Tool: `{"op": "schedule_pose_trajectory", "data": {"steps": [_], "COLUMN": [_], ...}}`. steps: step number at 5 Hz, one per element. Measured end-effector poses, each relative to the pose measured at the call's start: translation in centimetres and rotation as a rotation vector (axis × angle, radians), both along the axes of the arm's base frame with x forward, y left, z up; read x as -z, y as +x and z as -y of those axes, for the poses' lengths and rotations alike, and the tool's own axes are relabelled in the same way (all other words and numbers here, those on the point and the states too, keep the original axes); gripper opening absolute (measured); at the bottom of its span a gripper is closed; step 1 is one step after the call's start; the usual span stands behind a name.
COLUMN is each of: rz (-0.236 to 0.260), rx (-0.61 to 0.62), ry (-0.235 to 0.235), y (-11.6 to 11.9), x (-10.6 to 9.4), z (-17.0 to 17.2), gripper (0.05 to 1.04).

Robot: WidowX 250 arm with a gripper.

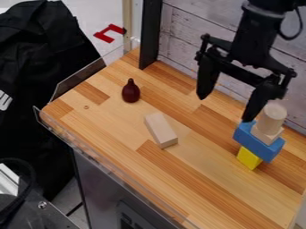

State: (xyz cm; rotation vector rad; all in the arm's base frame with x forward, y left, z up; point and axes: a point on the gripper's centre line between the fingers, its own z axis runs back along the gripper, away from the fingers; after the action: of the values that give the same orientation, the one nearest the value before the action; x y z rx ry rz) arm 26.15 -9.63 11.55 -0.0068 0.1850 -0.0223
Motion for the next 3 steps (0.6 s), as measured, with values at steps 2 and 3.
{"op": "schedule_pose_trajectory", "data": {"steps": [2,3], "rz": [0.028,0.022], "rx": [0.096,0.129], "ry": [-0.016,-0.011], "y": [-0.1,0.5], "x": [-1.1,-0.8], "z": [2.5,3.4], "gripper": [0.998,0.998]}}
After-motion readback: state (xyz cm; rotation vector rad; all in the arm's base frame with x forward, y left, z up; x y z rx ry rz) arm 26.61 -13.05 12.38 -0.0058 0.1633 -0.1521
